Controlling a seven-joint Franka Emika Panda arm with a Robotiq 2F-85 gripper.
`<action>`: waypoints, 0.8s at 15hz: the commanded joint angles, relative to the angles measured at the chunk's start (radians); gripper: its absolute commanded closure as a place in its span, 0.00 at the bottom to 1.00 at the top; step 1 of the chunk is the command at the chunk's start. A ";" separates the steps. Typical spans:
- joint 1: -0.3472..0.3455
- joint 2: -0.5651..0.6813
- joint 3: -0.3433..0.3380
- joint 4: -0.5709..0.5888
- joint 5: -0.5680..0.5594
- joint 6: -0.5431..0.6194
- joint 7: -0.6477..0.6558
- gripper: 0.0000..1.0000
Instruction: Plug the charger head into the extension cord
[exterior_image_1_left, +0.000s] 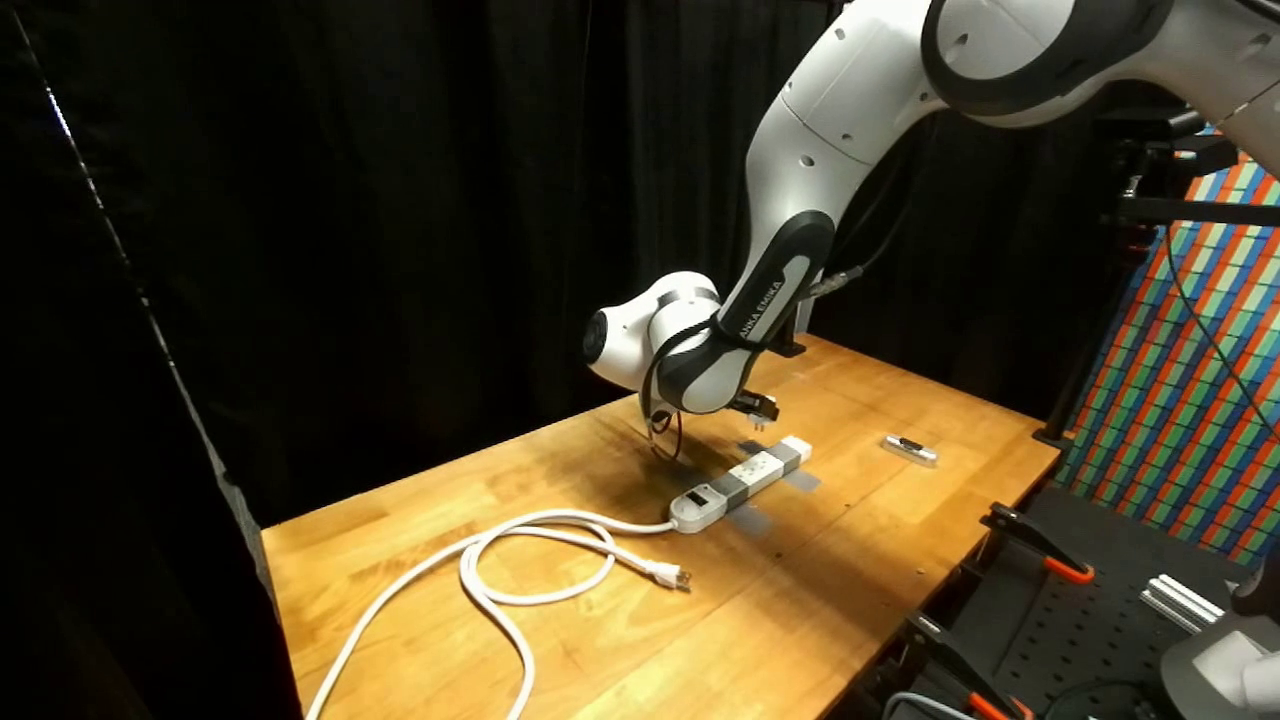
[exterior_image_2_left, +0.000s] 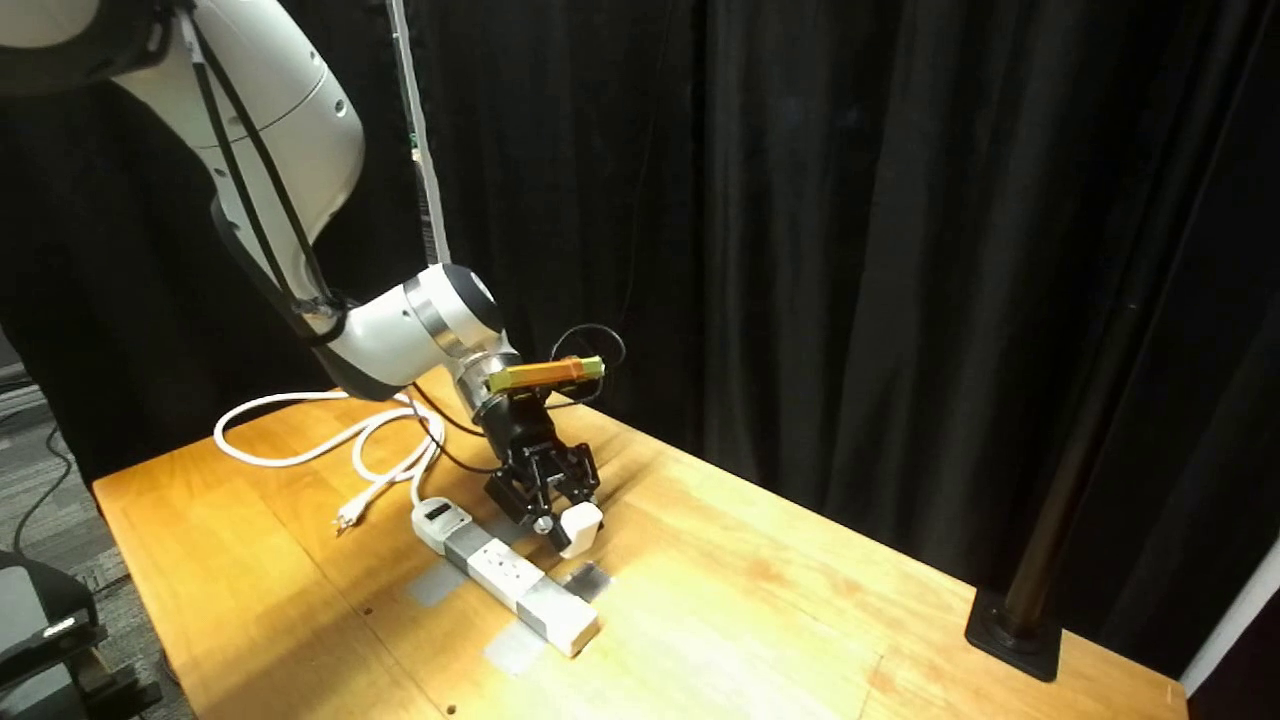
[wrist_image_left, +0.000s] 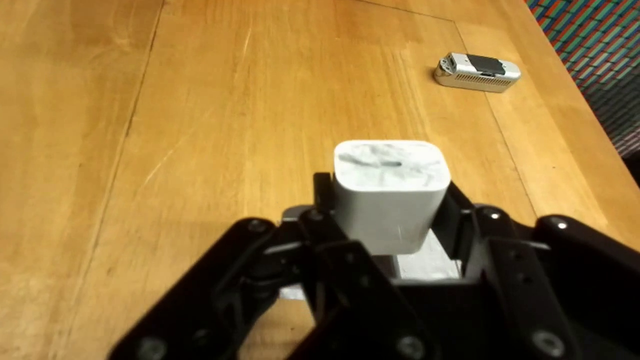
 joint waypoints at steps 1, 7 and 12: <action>0.019 -0.016 0.008 -0.034 0.001 -0.025 0.022 0.77; 0.020 -0.027 0.025 -0.103 0.009 0.002 0.154 0.77; 0.018 -0.050 0.031 -0.148 0.004 0.018 0.286 0.77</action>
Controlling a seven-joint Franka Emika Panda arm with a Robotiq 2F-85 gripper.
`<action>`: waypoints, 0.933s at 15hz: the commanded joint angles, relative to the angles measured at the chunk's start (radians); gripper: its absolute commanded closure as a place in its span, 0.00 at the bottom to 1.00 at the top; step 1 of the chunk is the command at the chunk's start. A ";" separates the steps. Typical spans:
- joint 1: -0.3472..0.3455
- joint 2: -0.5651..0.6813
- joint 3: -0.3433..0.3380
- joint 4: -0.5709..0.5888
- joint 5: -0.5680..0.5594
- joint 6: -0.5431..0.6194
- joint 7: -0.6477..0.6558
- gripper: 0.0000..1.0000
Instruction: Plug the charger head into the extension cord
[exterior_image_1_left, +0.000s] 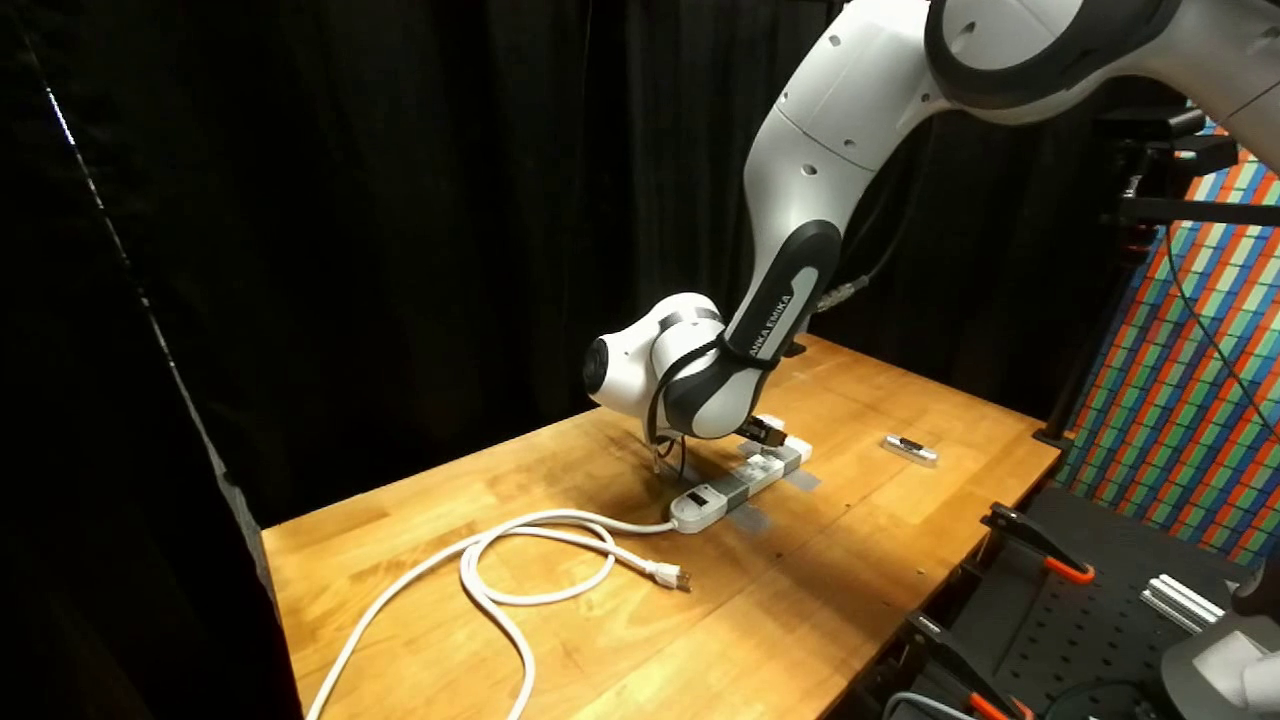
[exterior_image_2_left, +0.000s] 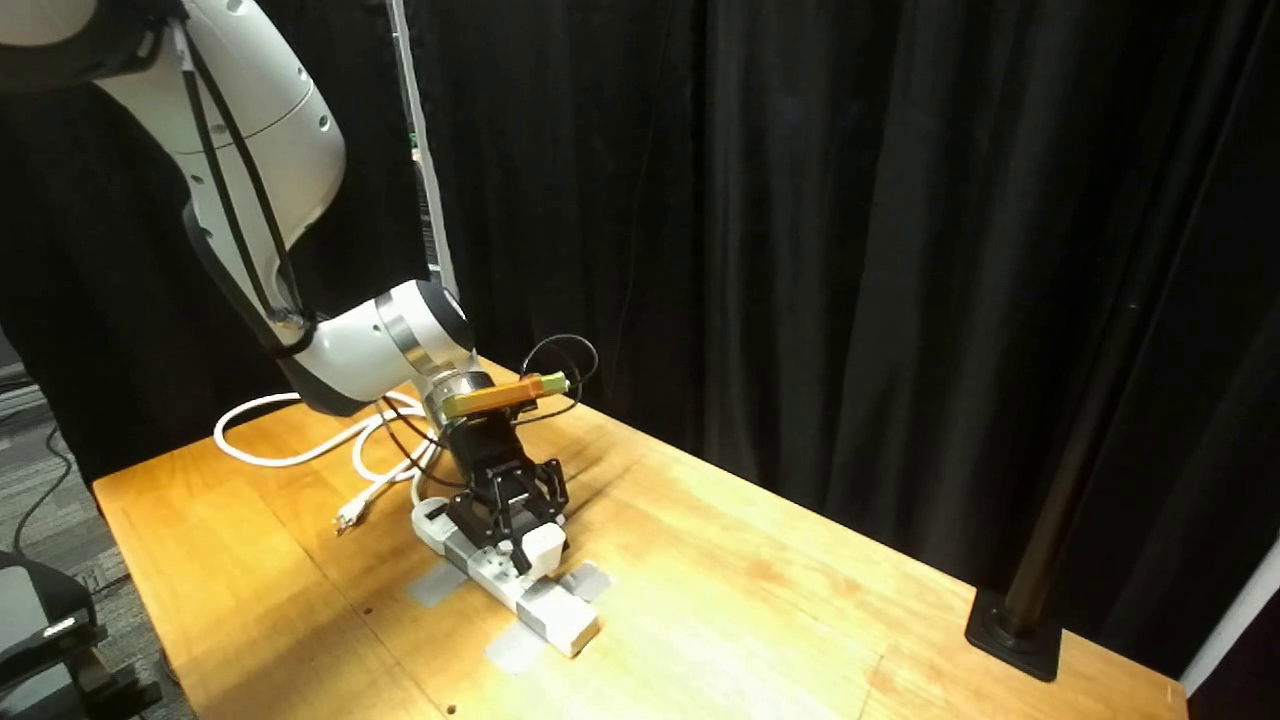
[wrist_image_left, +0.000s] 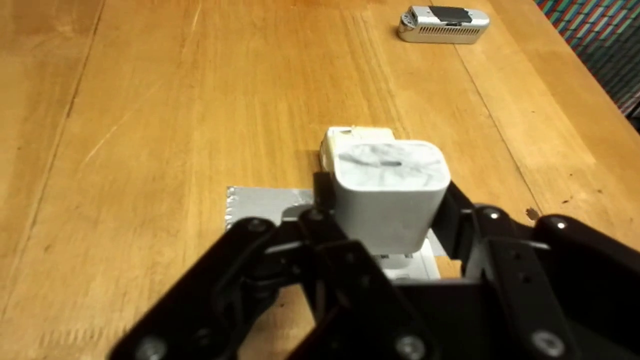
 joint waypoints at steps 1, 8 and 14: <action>-0.001 -0.046 0.008 -0.074 0.000 0.020 0.104 0.77; 0.003 -0.108 0.011 -0.165 0.004 0.039 0.302 0.77; 0.008 -0.153 0.008 -0.232 -0.015 0.047 0.421 0.77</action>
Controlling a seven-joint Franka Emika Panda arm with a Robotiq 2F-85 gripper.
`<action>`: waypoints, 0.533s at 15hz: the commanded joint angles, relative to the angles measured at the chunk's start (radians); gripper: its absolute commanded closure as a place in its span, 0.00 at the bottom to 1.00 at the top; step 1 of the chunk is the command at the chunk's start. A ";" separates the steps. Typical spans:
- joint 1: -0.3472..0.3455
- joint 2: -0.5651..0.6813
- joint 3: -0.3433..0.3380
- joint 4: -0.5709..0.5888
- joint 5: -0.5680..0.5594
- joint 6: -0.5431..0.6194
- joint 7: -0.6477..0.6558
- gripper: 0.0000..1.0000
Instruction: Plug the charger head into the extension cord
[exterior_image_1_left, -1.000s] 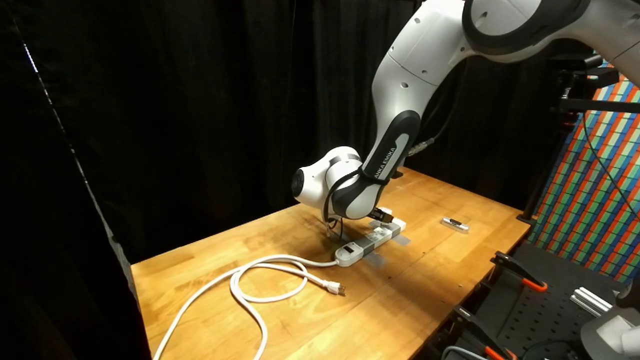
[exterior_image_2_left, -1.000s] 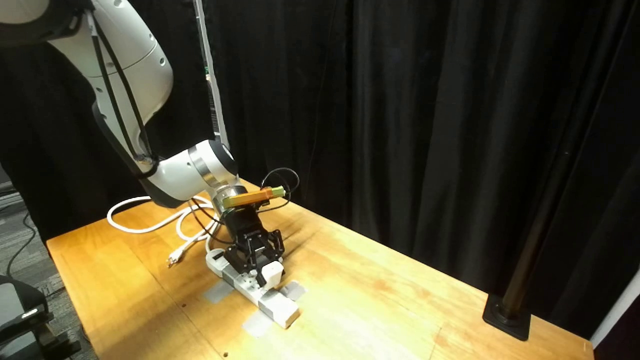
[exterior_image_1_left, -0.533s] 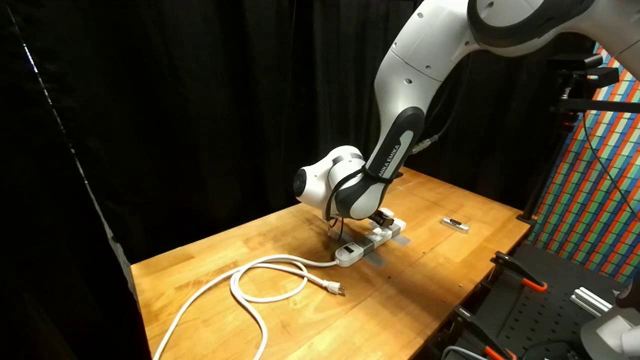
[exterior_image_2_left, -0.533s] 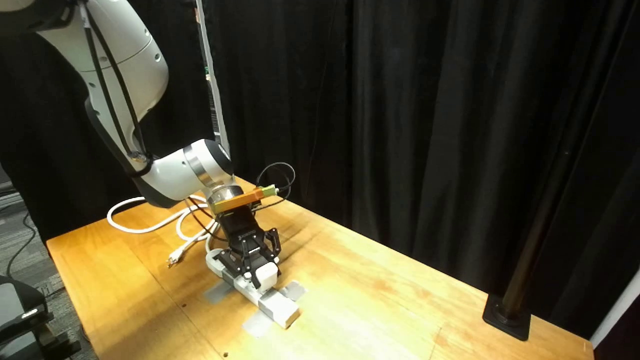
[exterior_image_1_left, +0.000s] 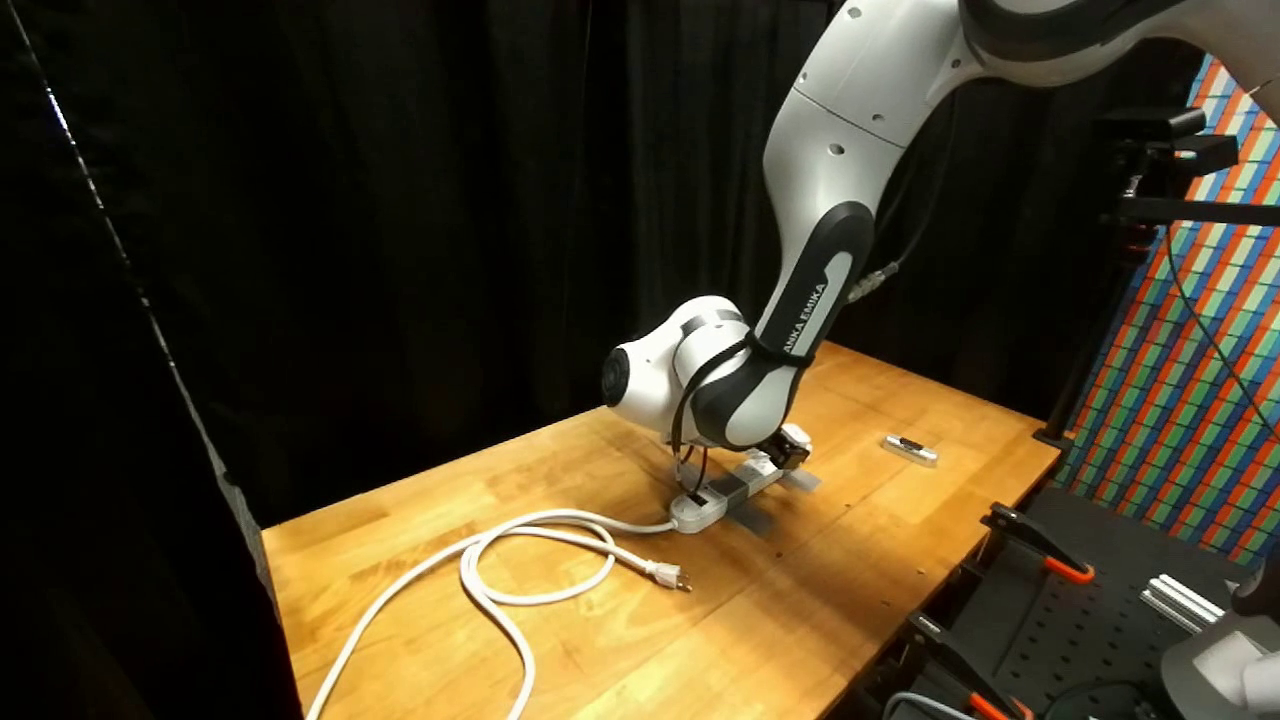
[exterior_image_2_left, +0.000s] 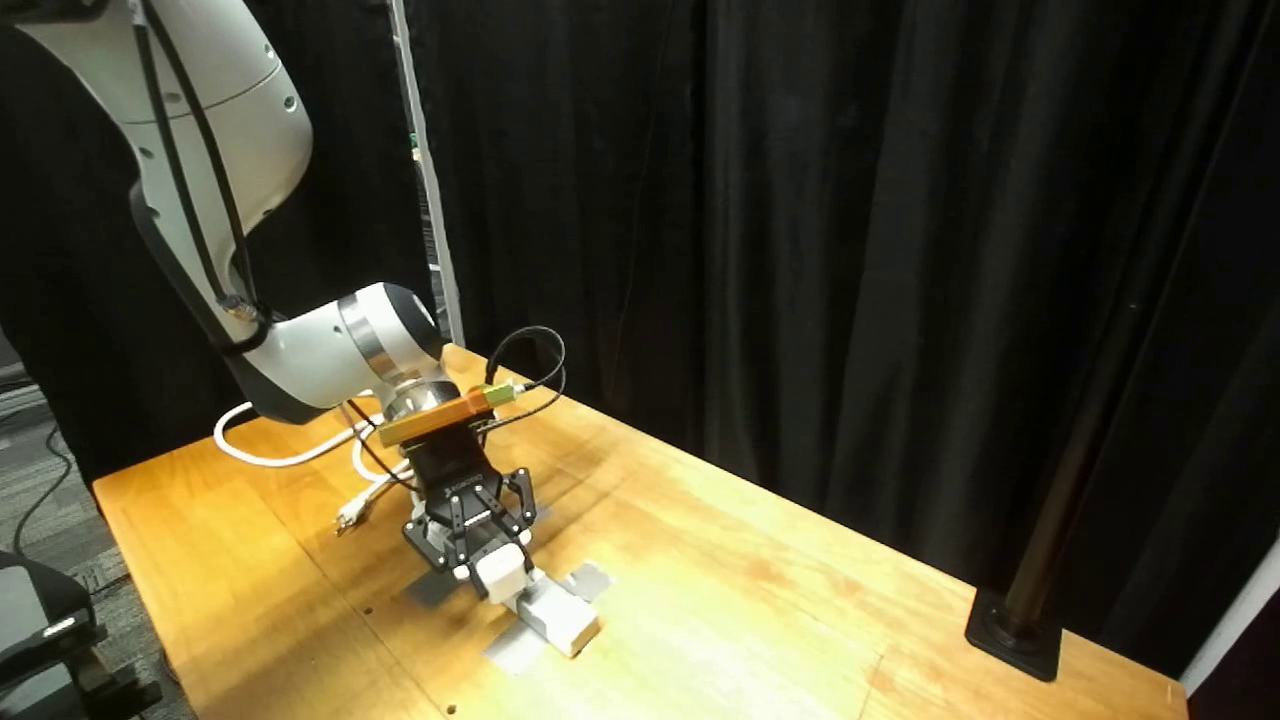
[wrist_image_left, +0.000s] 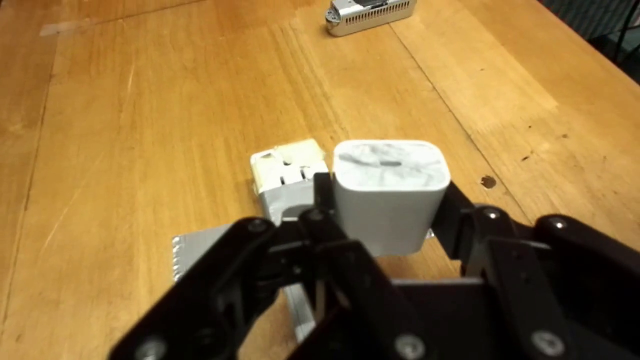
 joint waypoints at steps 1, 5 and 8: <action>0.008 -0.073 -0.006 -0.070 -0.017 0.015 0.075 0.77; 0.013 -0.101 -0.012 -0.073 -0.045 -0.004 0.065 0.77; 0.007 -0.112 -0.012 -0.059 -0.066 -0.012 0.024 0.77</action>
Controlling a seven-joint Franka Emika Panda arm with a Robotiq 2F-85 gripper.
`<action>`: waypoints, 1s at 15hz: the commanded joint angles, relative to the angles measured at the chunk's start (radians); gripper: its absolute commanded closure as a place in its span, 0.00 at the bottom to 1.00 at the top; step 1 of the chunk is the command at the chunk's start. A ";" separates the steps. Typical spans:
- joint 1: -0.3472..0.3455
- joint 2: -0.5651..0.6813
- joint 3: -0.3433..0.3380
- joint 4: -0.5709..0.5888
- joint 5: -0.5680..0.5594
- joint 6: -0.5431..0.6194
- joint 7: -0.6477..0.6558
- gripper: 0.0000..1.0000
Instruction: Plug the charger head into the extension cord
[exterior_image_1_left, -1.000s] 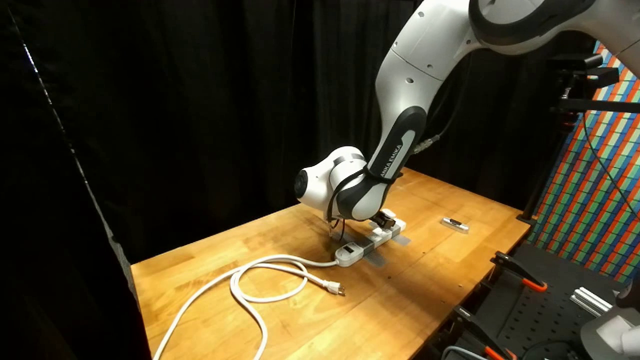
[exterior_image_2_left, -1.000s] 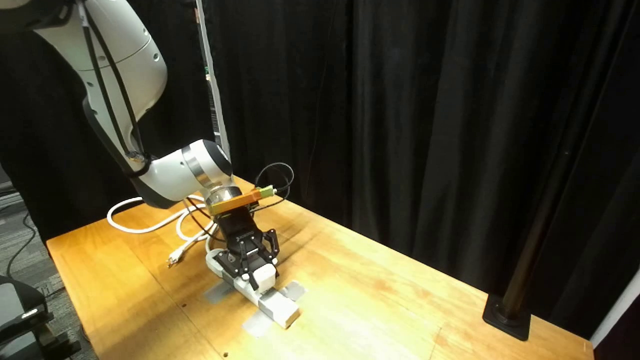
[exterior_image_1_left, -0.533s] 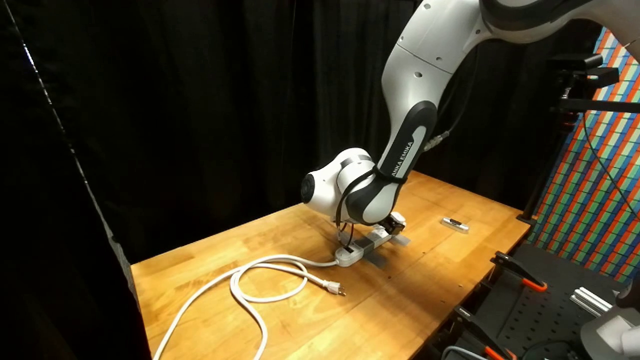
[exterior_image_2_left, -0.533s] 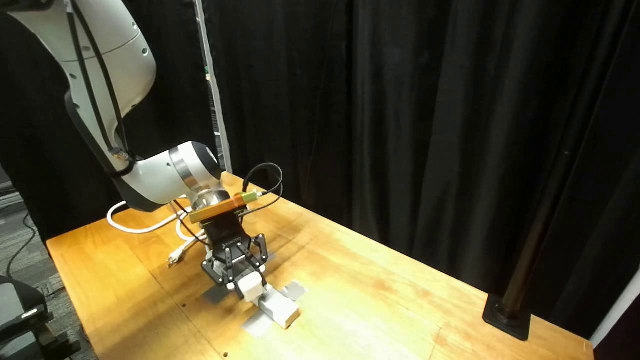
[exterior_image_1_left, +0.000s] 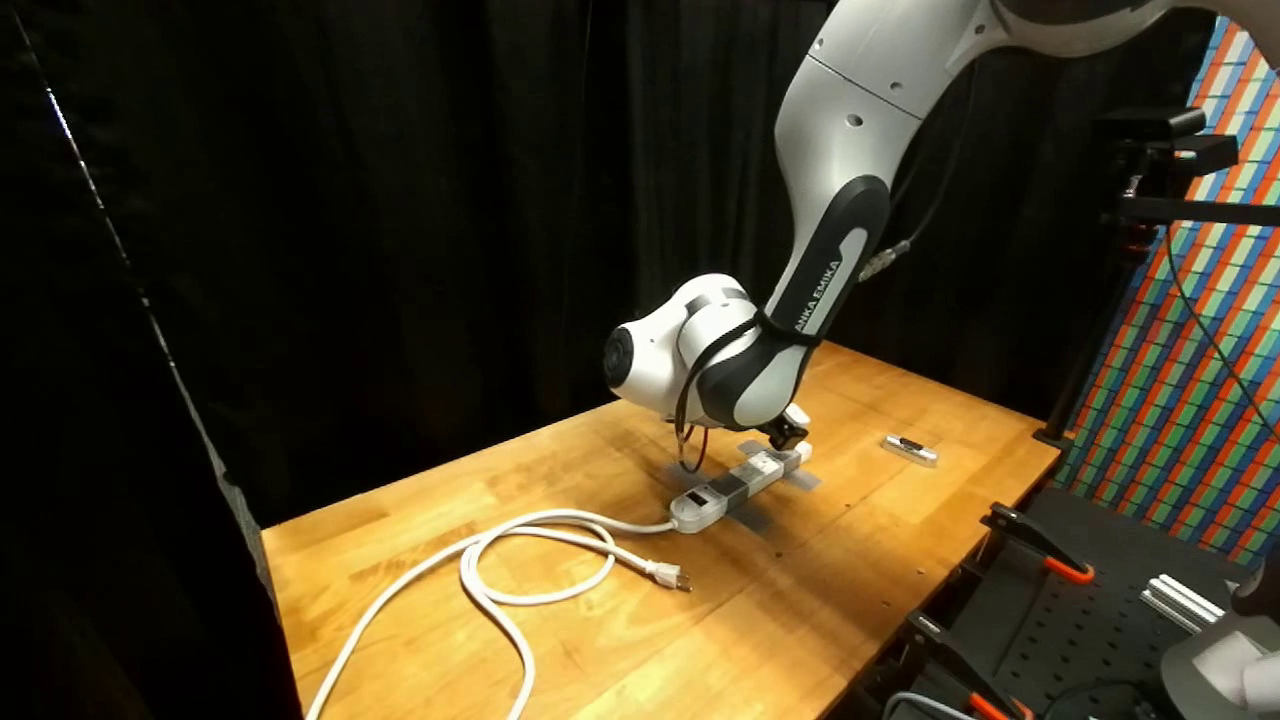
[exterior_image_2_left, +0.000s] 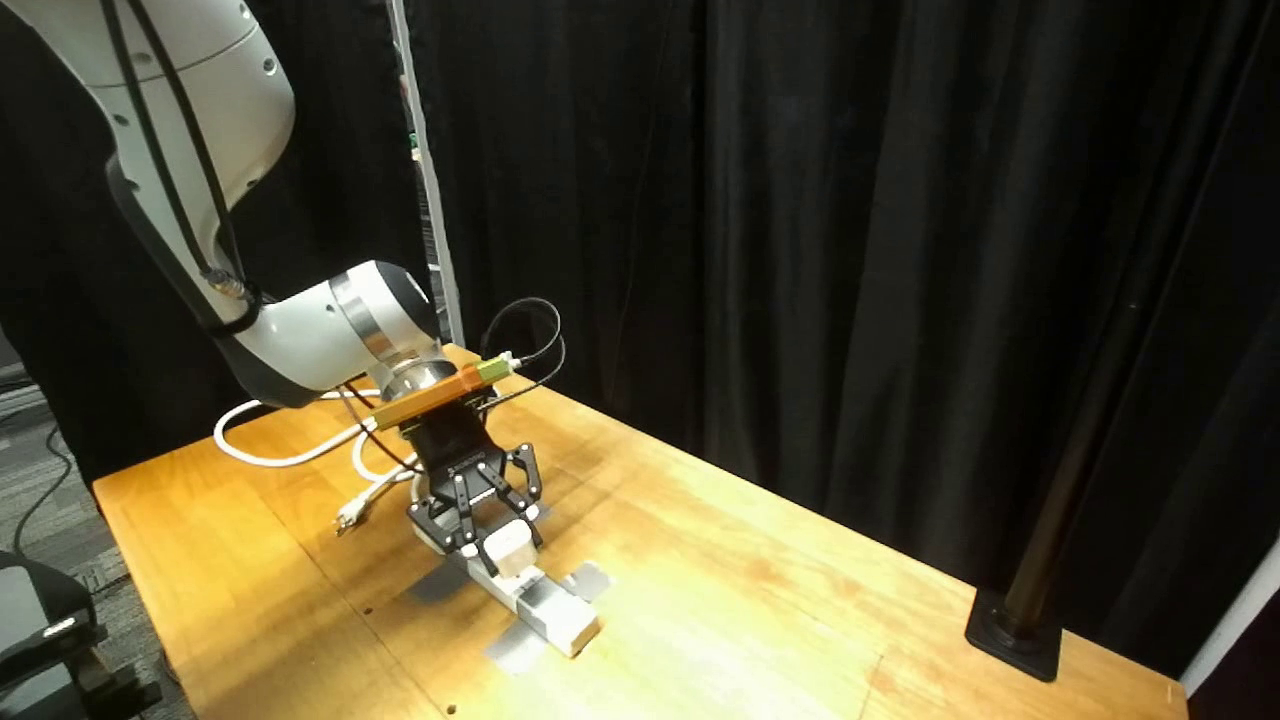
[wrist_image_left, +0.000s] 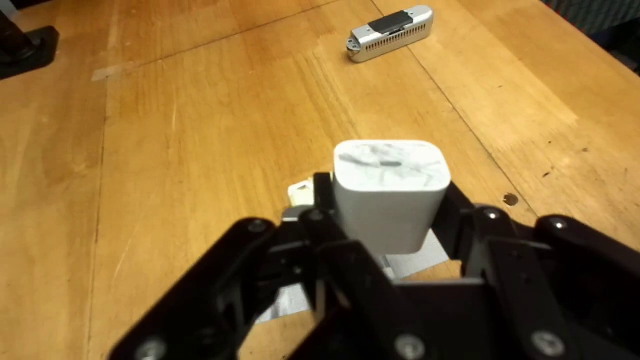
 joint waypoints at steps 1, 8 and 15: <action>0.006 -0.047 -0.009 -0.018 -0.033 -0.014 -0.043 0.77; 0.001 -0.029 -0.008 0.019 -0.037 -0.030 -0.154 0.77; 0.004 -0.011 -0.012 0.048 -0.060 -0.024 -0.196 0.77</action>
